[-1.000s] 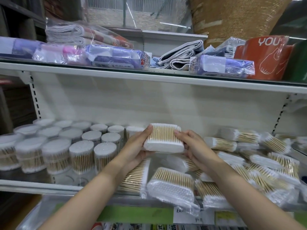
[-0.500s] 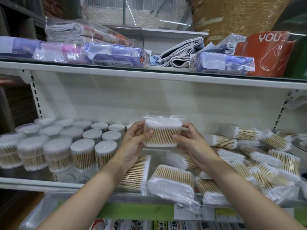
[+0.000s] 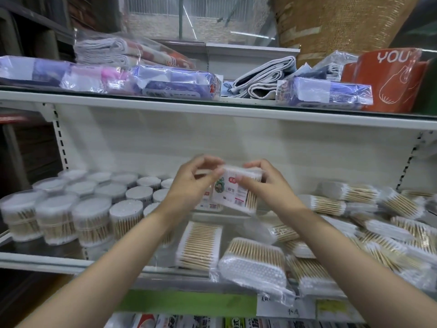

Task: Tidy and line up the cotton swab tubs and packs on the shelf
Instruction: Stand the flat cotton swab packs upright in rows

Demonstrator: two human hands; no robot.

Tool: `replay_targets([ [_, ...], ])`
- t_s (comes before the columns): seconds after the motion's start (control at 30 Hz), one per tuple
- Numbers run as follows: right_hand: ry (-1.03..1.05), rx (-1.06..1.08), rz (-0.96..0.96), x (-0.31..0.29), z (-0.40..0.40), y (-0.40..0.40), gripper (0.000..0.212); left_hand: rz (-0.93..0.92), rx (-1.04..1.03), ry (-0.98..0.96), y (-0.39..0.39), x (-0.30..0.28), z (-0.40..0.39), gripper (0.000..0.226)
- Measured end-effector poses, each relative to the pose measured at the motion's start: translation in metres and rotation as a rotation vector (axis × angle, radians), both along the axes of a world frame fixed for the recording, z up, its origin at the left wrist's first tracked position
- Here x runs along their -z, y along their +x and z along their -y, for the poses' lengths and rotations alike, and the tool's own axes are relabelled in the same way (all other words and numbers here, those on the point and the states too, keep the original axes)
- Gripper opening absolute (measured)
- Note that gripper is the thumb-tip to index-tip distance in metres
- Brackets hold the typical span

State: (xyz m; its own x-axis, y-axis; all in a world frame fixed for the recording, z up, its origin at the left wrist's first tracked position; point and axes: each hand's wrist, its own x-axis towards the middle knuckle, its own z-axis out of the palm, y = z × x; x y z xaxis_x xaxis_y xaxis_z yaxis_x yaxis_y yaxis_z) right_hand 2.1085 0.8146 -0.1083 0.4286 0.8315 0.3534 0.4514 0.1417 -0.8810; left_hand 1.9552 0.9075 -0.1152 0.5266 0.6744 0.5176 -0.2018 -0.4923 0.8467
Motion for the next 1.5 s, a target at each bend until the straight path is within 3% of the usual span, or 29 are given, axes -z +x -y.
replay_targets([
  [0.07, -0.049, -0.057, 0.059, -0.008, -0.004, 0.001, 0.026, -0.186, -0.190, 0.255, -0.005, -0.011, -0.020, 0.024],
  [0.13, -0.098, -0.076, 0.132, -0.011, -0.012, 0.000, 0.021, -0.368, -0.183, 0.430, -0.009, -0.018, -0.039, 0.034],
  [0.27, -0.178, -0.017, 0.401, 0.004, -0.041, -0.004, 0.014, -0.616, -0.156, 0.564, -0.008, -0.009, -0.055, 0.014],
  [0.47, -0.223, -0.010, 0.733, 0.015, -0.077, -0.009, 0.019, -0.788, -0.288, 0.736, -0.002, -0.005, -0.071, 0.006],
  [0.63, -0.280, 0.021, 0.930, 0.032, -0.095, -0.012, 0.025, -0.968, -0.292, 0.736, -0.001, 0.001, -0.081, 0.006],
  [0.83, -0.361, 0.001, 0.922, 0.025, -0.093, -0.012, 0.033, -1.036, -0.290, 0.800, -0.001, -0.001, -0.078, 0.017],
  [0.93, -0.343, 0.009, 0.837, 0.019, -0.083, -0.009, 0.043, -0.975, -0.281, 0.838, -0.002, -0.004, -0.067, 0.026],
  [1.03, -0.242, 0.052, 0.653, 0.013, -0.069, -0.003, 0.039, -0.966, -0.083, 0.678, -0.005, -0.007, -0.048, 0.023],
  [1.17, -0.202, 0.101, 0.551, 0.014, -0.058, 0.004, 0.029, -1.240, 0.197, 0.735, 0.000, -0.004, -0.028, 0.029],
  [1.27, -0.194, 0.092, 0.520, 0.017, -0.050, 0.003, 0.025, -1.305, 0.295, 0.725, 0.007, 0.003, -0.025, 0.035],
  [1.37, -0.183, 0.070, 0.497, 0.020, -0.041, 0.002, 0.024, -1.286, 0.314, 0.666, 0.008, -0.001, -0.025, 0.039],
  [1.5, -0.148, 0.054, 0.359, 0.021, -0.029, 0.008, 0.023, -1.105, 0.258, 0.586, 0.000, -0.023, -0.026, 0.026],
])
